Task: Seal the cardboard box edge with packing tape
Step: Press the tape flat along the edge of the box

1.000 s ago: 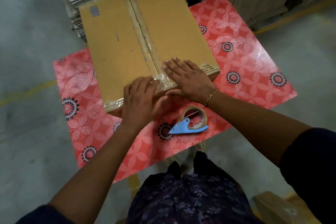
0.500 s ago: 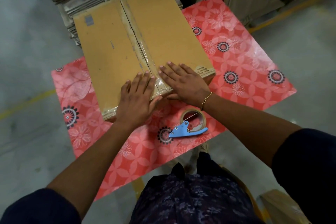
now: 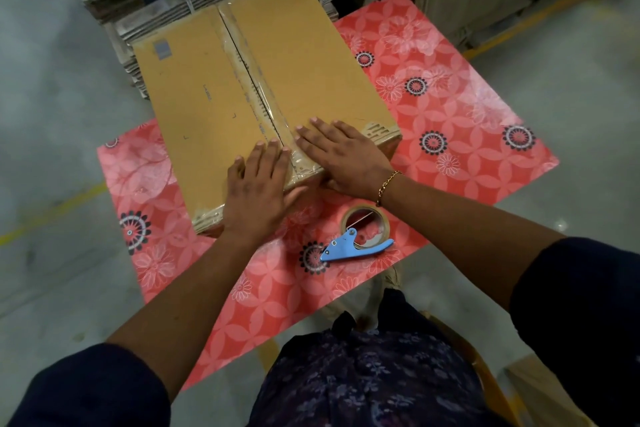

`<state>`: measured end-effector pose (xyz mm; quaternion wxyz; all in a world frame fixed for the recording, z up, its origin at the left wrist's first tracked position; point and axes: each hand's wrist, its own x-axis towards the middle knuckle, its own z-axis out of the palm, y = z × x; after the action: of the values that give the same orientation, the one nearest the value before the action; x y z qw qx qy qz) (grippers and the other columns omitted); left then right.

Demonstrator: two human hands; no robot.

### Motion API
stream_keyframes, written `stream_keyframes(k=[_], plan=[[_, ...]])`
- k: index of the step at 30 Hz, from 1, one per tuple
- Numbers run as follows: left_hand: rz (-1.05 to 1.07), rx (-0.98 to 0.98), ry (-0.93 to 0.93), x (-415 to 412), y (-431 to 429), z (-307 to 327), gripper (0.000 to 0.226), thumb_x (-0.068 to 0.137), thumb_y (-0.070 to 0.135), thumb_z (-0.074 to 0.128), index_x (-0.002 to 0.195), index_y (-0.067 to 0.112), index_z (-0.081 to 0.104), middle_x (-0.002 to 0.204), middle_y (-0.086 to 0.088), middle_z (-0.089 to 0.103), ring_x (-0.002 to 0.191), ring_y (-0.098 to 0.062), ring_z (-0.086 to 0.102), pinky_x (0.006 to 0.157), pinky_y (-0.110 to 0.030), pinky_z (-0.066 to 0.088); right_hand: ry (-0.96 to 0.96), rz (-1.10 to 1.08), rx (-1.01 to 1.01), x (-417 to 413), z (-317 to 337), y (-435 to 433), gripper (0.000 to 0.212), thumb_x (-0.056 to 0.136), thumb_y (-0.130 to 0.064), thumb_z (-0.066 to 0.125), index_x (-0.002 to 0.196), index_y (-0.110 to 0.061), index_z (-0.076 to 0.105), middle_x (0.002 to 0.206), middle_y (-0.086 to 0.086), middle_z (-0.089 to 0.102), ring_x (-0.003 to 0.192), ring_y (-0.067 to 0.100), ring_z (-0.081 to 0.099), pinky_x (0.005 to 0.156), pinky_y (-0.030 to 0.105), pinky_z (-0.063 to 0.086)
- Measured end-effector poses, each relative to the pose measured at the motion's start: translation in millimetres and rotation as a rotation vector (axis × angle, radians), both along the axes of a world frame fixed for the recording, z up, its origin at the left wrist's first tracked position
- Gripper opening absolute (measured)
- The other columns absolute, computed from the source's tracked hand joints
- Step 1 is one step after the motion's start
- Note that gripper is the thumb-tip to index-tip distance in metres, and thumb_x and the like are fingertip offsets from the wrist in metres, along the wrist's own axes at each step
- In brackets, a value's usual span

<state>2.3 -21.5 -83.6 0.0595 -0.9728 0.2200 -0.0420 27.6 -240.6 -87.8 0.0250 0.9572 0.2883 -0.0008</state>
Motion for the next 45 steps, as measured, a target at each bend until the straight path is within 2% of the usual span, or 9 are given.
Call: stream_keyframes(k=[5, 8, 11, 15, 18, 28, 30, 35, 45], plan=[[-0.027, 0.06, 0.032, 0, 1, 3, 0.077, 0.093, 0.059, 0.05, 0.153, 0.013, 0.034, 0.162, -0.013, 0.037, 0.148, -0.034, 0.037, 0.11, -0.057, 0.036, -0.011, -0.004, 0.038, -2, 1, 0, 0.098, 0.075, -0.041, 0.071, 0.157, -0.015, 0.025, 0.166, 0.005, 0.025, 0.153, 0.028, 0.021, 0.121, 0.049, 0.025], [-0.038, 0.089, 0.086, 0, 3, 6, 0.095, 0.078, 0.046, 0.073, 0.156, 0.013, 0.029, 0.165, -0.013, 0.03, 0.151, -0.035, 0.031, 0.112, -0.057, 0.033, 0.011, -0.032, 0.075, -3, 2, 0, 0.103, 0.075, -0.069, 0.06, 0.157, -0.017, 0.025, 0.167, 0.003, 0.025, 0.154, 0.026, 0.02, 0.122, 0.048, 0.023], [-0.036, 0.061, 0.108, 0, 5, 6, 0.104, 0.067, 0.037, 0.079, 0.156, 0.015, 0.029, 0.166, -0.012, 0.028, 0.152, -0.034, 0.028, 0.113, -0.057, 0.031, 0.003, -0.087, 0.117, -7, 3, 5, 0.105, 0.076, -0.085, 0.044, 0.156, -0.018, 0.03, 0.165, 0.002, 0.029, 0.153, 0.024, 0.023, 0.121, 0.047, 0.024], [-0.036, 0.038, 0.117, 0, 4, 7, 0.105, 0.069, 0.05, 0.076, 0.157, 0.016, 0.028, 0.166, -0.011, 0.028, 0.152, -0.033, 0.027, 0.115, -0.057, 0.029, -0.033, -0.119, 0.109, -8, -2, 9, 0.096, 0.079, -0.079, 0.051, 0.152, -0.016, 0.038, 0.161, 0.004, 0.038, 0.15, 0.027, 0.031, 0.118, 0.048, 0.029], [-0.012, 0.002, 0.124, -1, 3, 7, 0.1, 0.075, 0.063, 0.062, 0.157, 0.018, 0.029, 0.167, -0.009, 0.028, 0.153, -0.031, 0.027, 0.116, -0.056, 0.026, -0.022, -0.086, 0.045, -6, -3, 8, 0.097, 0.079, -0.071, 0.059, 0.154, -0.015, 0.033, 0.163, 0.005, 0.034, 0.151, 0.028, 0.029, 0.118, 0.048, 0.029], [0.012, -0.066, 0.097, -3, 0, 7, 0.083, 0.088, 0.071, 0.045, 0.153, 0.021, 0.037, 0.164, -0.006, 0.036, 0.15, -0.029, 0.033, 0.116, -0.054, 0.03, -0.033, -0.044, -0.025, -6, 1, 6, 0.103, 0.074, -0.049, 0.076, 0.156, -0.015, 0.024, 0.165, 0.007, 0.027, 0.152, 0.032, 0.023, 0.119, 0.051, 0.027], [0.026, -0.082, 0.073, -3, -2, 8, 0.078, 0.094, 0.075, 0.034, 0.151, 0.022, 0.042, 0.161, -0.005, 0.04, 0.149, -0.028, 0.036, 0.114, -0.053, 0.032, -0.019, -0.033, 0.012, -6, 3, 4, 0.098, 0.075, -0.048, 0.07, 0.156, -0.016, 0.025, 0.165, 0.007, 0.027, 0.152, 0.031, 0.024, 0.119, 0.051, 0.026], [0.021, -0.079, 0.066, -3, -2, 8, 0.071, 0.101, 0.066, 0.021, 0.15, 0.019, 0.043, 0.161, -0.007, 0.041, 0.148, -0.029, 0.037, 0.114, -0.054, 0.033, 0.094, -0.048, 0.084, -4, 9, 1, 0.089, 0.087, -0.075, 0.025, 0.158, -0.021, 0.025, 0.167, 0.001, 0.023, 0.155, 0.023, 0.017, 0.123, 0.047, 0.02], [-0.049, -0.042, 0.156, 5, 6, 4, 0.068, 0.101, 0.056, 0.027, 0.154, 0.014, 0.035, 0.164, -0.013, 0.034, 0.15, -0.035, 0.033, 0.11, -0.058, 0.033, 0.199, 0.079, -0.039, 12, 23, -8, 0.085, 0.088, -0.07, 0.006, 0.159, -0.025, 0.02, 0.168, -0.004, 0.017, 0.156, 0.024, 0.012, 0.119, 0.045, 0.025]])
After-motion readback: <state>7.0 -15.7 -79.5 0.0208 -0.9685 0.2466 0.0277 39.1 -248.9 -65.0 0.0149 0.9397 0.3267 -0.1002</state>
